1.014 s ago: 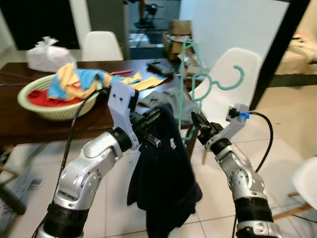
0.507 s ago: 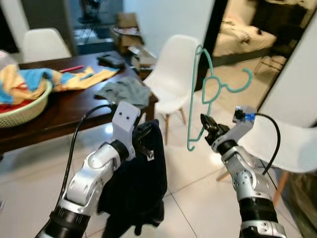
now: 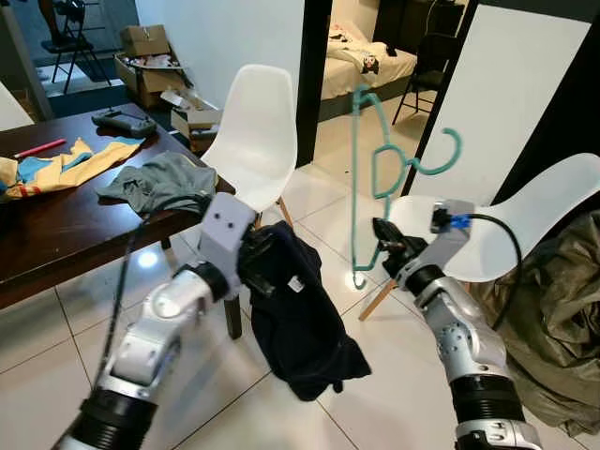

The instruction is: Hang hanger

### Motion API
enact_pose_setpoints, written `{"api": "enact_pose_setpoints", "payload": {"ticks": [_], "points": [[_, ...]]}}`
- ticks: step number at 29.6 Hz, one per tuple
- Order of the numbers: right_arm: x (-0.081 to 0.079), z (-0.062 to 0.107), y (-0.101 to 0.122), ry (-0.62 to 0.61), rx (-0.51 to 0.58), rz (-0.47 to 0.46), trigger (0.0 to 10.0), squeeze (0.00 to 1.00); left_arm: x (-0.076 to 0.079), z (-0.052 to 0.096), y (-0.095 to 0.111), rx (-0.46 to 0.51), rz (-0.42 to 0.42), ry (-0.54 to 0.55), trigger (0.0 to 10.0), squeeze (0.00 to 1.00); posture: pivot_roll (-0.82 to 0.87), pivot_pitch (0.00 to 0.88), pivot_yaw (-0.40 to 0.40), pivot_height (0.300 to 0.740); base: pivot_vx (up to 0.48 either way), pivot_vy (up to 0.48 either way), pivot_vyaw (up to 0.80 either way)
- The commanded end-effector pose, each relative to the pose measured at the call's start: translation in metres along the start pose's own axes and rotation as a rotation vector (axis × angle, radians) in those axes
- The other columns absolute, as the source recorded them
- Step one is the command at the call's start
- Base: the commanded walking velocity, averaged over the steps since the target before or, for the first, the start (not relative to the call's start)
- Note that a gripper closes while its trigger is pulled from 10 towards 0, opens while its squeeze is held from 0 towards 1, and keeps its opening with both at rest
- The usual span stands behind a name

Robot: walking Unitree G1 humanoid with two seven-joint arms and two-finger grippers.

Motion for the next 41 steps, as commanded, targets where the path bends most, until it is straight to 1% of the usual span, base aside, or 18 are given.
{"api": "enact_pose_setpoints", "payload": {"ticks": [1,8,15,17,19,21,22,27,28,30,31,32,33,36,37,39,40,41], "points": [[0.001,0.001,0.001,-0.011,-0.003,0.027,10.0,0.00,-0.005,-0.001,0.007,0.037,-0.022,-0.001,10.0,0.00,0.07,0.000,-0.044,0.740,0.000,0.000,-0.78],[0.004,0.000,-0.002,-0.040,-0.015,0.020,10.0,0.00,-0.006,-0.006,0.006,0.040,-0.029,0.006,10.0,0.00,0.06,0.000,-0.040,0.740,0.000,0.000,-0.78],[0.003,0.004,-0.005,-0.004,-0.055,0.089,10.0,0.00,-0.002,-0.007,0.008,0.060,-0.020,-0.003,10.0,0.00,0.06,0.000,-0.041,0.740,0.000,0.000,-0.78],[0.001,0.007,-0.003,0.054,-0.067,0.119,10.0,0.00,-0.005,-0.005,0.012,0.072,-0.025,-0.009,10.0,0.00,0.06,0.000,-0.042,0.740,0.000,0.000,-0.78],[0.000,0.009,-0.002,0.081,-0.072,0.130,10.0,0.00,-0.007,-0.004,0.014,0.078,-0.028,-0.012,10.0,0.00,0.06,0.000,-0.042,0.740,0.000,0.000,-0.78],[-0.001,0.017,0.005,0.173,-0.086,0.157,10.0,0.00,-0.016,-0.001,0.019,0.090,-0.046,-0.014,10.0,0.00,0.06,0.000,-0.041,0.740,0.000,0.000,-0.78],[-0.001,0.017,0.005,0.173,-0.086,0.157,10.0,0.00,-0.016,-0.001,0.019,0.090,-0.046,-0.014,10.0,0.00,0.06,0.000,-0.041,0.740,0.000,0.000,-0.78],[-0.001,0.040,0.019,0.324,-0.109,0.183,10.0,0.00,-0.039,0.001,0.025,0.074,-0.112,-0.011,10.0,0.00,0.05,0.000,-0.033,0.740,0.000,0.000,-0.78],[-0.001,0.040,0.019,0.324,-0.109,0.183,10.0,0.00,-0.039,0.001,0.025,0.074,-0.112,-0.011,10.0,0.00,0.05,0.000,-0.033,0.740,0.000,0.000,-0.77],[-0.002,0.054,0.018,0.400,-0.162,0.212,10.0,0.00,-0.050,0.001,0.027,0.059,-0.132,0.010,10.0,0.00,0.04,0.000,-0.028,0.740,0.000,0.000,0.00],[-0.002,0.054,0.018,0.400,-0.162,0.212,10.0,0.00,-0.050,0.001,0.027,0.059,-0.132,0.010,10.0,0.00,0.04,0.000,-0.028,0.740,0.000,0.000,0.00],[-0.003,0.070,0.012,0.467,-0.240,0.238,10.0,0.00,-0.061,-0.001,0.029,0.051,-0.146,0.038,10.0,0.00,0.04,0.000,-0.027,0.740,0.000,0.000,0.00],[-0.003,0.070,0.012,0.467,-0.240,0.238,10.0,0.00,-0.061,-0.001,0.029,0.051,-0.146,0.038,10.0,0.00,0.04,0.000,-0.027,0.740,0.000,0.000,0.00],[0.003,0.092,0.009,0.518,-0.327,0.256,10.0,0.00,-0.076,-0.002,0.034,0.046,-0.164,0.083,10.0,0.00,0.03,0.000,-0.017,0.740,0.000,0.000,0.00],[0.003,0.092,0.009,0.518,-0.327,0.256,10.0,0.00,-0.076,-0.002,0.034,0.046,-0.164,0.083,10.0,0.00,0.03,0.000,-0.017,0.740,0.000,0.000,0.00],[0.013,0.113,0.013,0.526,-0.400,0.265,10.0,0.00,-0.081,-0.003,0.040,0.068,-0.157,0.091,10.0,0.00,0.03,0.000,-0.010,0.740,0.000,0.000,0.00],[0.013,0.113,0.013,0.526,-0.400,0.265,10.0,0.00,-0.081,-0.003,0.040,0.068,-0.157,0.091,10.0,0.00,0.03,0.000,-0.010,0.740,0.000,0.000,0.00],[0.015,0.122,0.014,0.535,-0.431,0.266,10.0,0.00,-0.083,-0.004,0.043,0.077,-0.155,0.093,10.0,0.00,0.02,0.000,-0.007,0.740,0.000,0.000,0.00]]}}
Point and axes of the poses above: a point about 5 cm out from each wrist's last joint towards the gripper, its own z axis pointing back from the gripper into the wrist, its own y axis along the axis of the wrist's last joint, x = y × z, the point moved 2 cm from there along -z, pointing out of the wrist towards the gripper, and after that the axes turned 3 degrees about -z, right-handed, at the moved point
